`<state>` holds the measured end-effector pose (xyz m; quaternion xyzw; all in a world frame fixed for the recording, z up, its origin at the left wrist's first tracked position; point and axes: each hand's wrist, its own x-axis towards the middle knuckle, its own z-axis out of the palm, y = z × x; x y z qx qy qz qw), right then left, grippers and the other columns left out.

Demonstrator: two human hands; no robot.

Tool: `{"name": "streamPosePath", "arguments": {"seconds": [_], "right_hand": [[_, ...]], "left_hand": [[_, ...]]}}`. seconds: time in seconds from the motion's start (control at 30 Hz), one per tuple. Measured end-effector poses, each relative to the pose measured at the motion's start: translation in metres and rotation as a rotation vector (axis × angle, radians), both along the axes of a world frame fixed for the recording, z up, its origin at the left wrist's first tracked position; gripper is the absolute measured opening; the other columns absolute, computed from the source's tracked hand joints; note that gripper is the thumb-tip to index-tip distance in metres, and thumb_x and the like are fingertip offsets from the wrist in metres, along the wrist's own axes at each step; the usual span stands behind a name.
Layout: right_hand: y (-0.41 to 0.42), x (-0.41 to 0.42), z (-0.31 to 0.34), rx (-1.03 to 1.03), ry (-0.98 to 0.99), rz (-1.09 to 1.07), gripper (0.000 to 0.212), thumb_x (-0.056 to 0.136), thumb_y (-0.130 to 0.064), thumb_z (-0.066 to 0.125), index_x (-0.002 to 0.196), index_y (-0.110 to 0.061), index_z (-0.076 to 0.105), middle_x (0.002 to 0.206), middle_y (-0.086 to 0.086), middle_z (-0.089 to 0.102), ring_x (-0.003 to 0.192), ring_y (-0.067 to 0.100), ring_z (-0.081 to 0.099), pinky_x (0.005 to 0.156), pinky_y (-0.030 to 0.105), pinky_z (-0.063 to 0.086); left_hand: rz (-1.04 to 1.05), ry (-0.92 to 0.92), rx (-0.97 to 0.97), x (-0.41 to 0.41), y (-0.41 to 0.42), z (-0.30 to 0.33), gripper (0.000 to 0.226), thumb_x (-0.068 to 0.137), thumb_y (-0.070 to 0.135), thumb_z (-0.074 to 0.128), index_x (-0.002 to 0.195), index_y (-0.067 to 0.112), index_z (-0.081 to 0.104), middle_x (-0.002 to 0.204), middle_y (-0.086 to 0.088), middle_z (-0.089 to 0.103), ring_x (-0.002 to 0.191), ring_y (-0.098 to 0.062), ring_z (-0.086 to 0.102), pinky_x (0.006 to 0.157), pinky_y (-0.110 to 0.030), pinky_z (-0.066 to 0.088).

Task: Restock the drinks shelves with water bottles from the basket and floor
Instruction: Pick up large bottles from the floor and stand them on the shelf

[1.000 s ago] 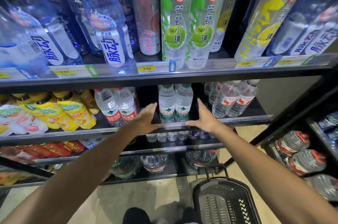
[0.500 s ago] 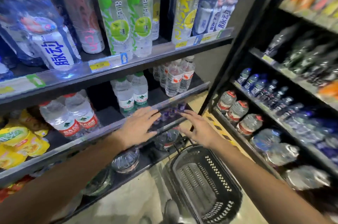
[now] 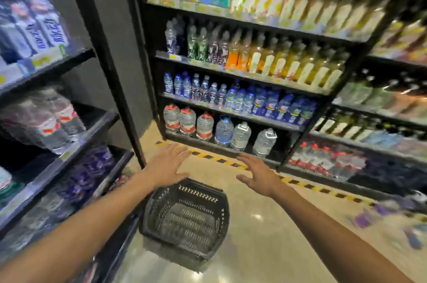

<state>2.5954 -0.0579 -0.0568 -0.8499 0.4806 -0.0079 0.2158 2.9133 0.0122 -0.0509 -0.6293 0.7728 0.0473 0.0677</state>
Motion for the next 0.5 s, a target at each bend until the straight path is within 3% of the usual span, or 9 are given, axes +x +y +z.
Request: {"name": "streamPosePath", "arguments": {"seconds": [0.27,0.5], "right_hand": [[0.014,-0.246,-0.003,-0.032,0.029,-0.383,0.072,0.096,-0.063,0.054,0.155,-0.024,0.04,0.163,0.0,0.035,0.151,0.02,0.03,0.122,0.035,0.024],[0.042,-0.389,-0.017,0.039,0.028,-0.641,0.078,0.094,-0.073,0.044,0.156,-0.025,0.037,0.166,0.003,0.031,0.152,0.024,0.028,0.124,0.041,0.023]], "left_hand": [[-0.241,-0.005,0.09,-0.223,-0.092,-0.007,0.081,0.097,0.072,0.032,0.162,0.026,0.018,0.17,0.002,0.016,0.157,-0.025,0.009,0.128,-0.044,0.007],[-0.462,-0.013,0.155,-0.387,-0.135,-0.017,0.079,0.097,0.072,0.028,0.161,0.027,0.021,0.17,0.002,0.014,0.157,-0.025,0.009,0.127,-0.046,0.006]]}}
